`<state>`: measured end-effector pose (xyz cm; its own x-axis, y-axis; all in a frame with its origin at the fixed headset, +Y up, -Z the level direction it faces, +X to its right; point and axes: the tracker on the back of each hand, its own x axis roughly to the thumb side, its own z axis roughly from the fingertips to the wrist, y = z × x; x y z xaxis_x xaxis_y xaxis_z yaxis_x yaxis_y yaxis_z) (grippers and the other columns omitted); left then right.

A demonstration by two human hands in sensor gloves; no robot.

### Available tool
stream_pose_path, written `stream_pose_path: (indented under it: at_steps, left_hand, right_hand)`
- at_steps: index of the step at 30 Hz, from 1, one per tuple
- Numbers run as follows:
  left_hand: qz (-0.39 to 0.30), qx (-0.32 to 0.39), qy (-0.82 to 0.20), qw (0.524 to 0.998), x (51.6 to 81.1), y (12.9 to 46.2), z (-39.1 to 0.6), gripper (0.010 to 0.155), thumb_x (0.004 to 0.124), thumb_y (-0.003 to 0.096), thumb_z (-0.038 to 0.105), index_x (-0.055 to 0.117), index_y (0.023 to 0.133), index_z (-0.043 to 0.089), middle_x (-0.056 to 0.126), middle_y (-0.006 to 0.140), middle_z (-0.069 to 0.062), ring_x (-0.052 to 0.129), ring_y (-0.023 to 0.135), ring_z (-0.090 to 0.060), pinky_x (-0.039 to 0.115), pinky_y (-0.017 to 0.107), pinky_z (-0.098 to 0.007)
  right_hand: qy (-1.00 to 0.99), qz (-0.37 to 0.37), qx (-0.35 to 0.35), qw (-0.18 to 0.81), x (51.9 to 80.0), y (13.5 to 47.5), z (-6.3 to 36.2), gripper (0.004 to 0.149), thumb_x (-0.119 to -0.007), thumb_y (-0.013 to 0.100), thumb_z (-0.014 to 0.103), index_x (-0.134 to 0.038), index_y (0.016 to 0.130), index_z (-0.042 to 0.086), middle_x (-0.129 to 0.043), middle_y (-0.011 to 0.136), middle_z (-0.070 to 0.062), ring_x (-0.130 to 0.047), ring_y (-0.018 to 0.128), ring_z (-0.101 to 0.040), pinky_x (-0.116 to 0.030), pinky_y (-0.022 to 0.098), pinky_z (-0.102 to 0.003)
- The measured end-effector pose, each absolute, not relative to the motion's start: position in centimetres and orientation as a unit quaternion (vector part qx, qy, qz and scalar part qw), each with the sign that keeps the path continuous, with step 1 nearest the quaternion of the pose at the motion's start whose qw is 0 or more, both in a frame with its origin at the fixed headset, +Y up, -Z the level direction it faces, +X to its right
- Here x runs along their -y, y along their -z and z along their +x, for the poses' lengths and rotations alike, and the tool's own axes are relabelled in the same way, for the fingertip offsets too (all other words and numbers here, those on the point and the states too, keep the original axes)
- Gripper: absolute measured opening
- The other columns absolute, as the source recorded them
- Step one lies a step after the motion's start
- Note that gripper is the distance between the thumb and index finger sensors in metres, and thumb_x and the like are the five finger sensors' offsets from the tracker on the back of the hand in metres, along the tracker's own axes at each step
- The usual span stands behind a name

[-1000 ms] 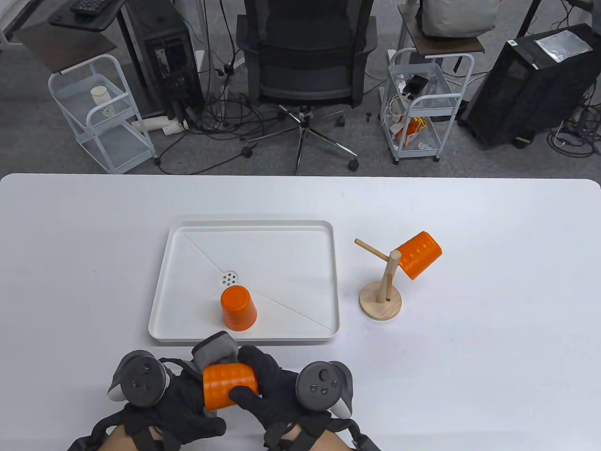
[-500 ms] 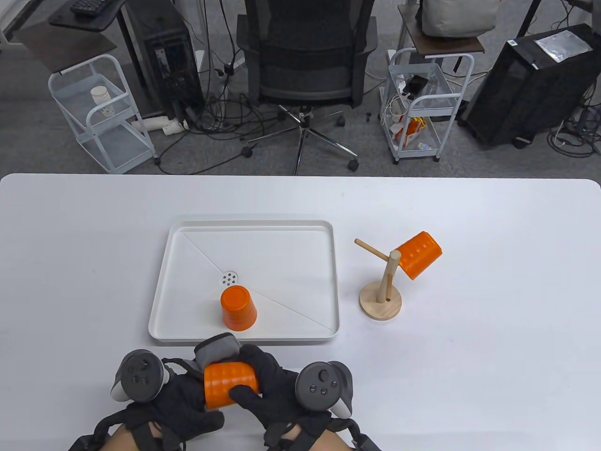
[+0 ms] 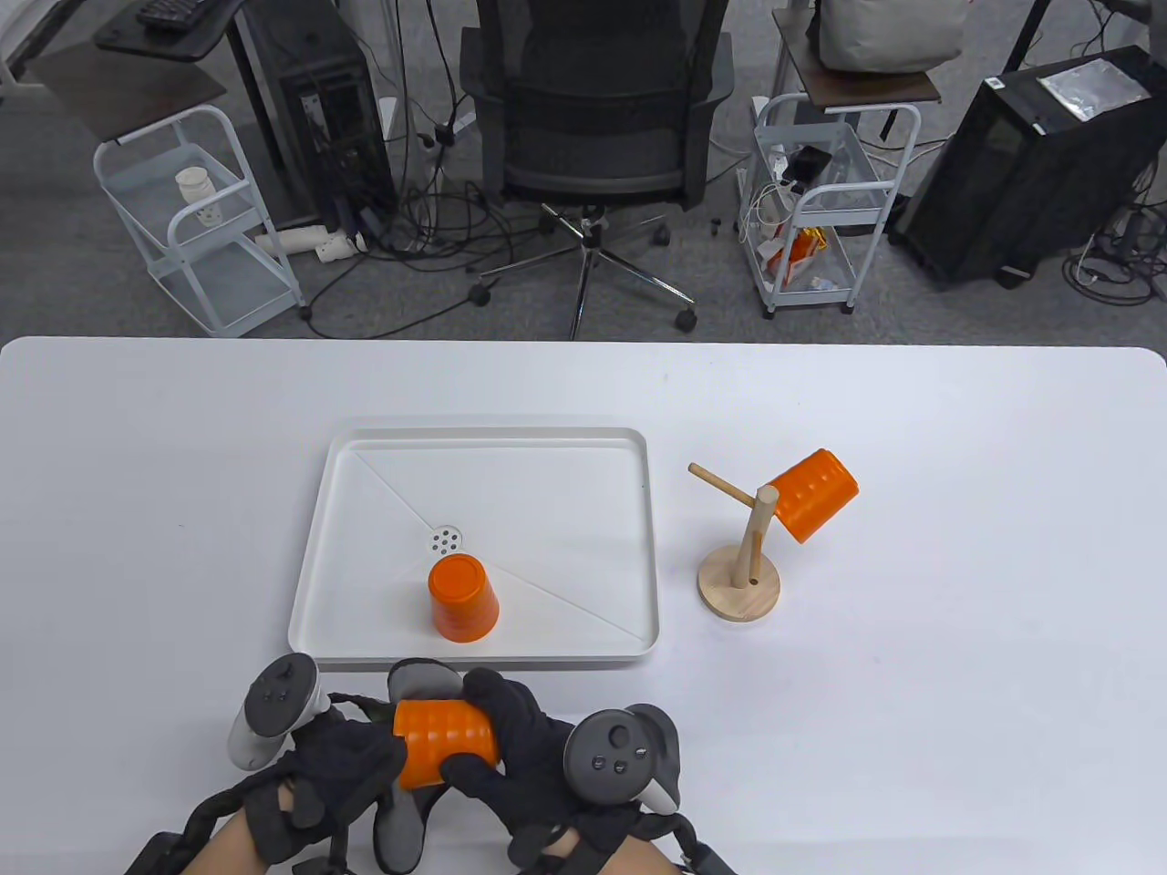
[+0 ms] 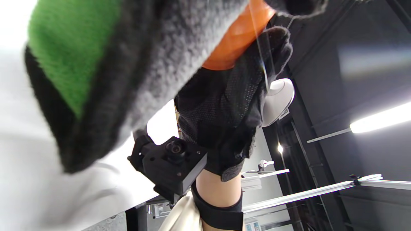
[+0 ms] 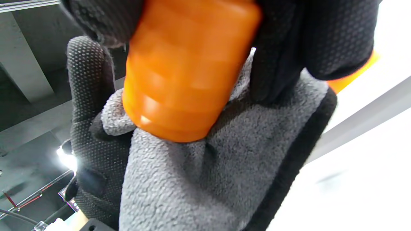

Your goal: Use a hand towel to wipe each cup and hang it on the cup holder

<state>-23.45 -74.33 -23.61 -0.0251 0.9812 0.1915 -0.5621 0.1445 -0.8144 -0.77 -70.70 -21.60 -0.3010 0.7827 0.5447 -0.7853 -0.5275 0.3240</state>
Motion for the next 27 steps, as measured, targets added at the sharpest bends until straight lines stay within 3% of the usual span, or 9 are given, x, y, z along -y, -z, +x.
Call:
stream_pose_path:
  at_steps: [11,19,27]
  left_hand:
    - [-0.240,0.392,-0.650,0.605,73.7,23.8,-24.4,0.095,0.041,0.0433,0.082,0.056,0.107,0.014,0.062,0.114,-0.010,0.059,0.093,-0.063,0.059,0.061,-0.072]
    - [-0.213,0.368,-0.707,0.565,72.7,23.8,-25.8,0.096,0.042,0.0414,0.078,0.048,0.109,0.011,0.051,0.116,-0.016,0.058,0.095,-0.063,0.056,0.063,-0.074]
    - [-0.172,0.349,-0.712,0.584,72.1,23.8,-26.8,0.089,0.043,0.0430,0.074,0.044,0.112,0.017,0.040,0.120,-0.012,0.056,0.096,-0.064,0.054,0.064,-0.074]
  right_hand:
    - [-0.801,0.334,0.042,0.495,69.9,21.7,0.0,0.081,-0.074,0.047,0.050,-0.035,0.103,0.007,-0.059,0.097,-0.031,-0.096,0.062,-0.043,-0.080,0.049,-0.060]
    - [-0.797,0.314,0.076,0.510,69.2,22.1,1.3,0.082,-0.074,0.047,0.050,-0.033,0.103,0.006,-0.058,0.097,-0.031,-0.095,0.061,-0.043,-0.080,0.049,-0.060]
    - [-0.796,0.308,0.078,0.516,69.2,22.2,1.5,0.081,-0.073,0.047,0.051,-0.034,0.102,0.005,-0.059,0.097,-0.030,-0.095,0.061,-0.043,-0.080,0.049,-0.060]
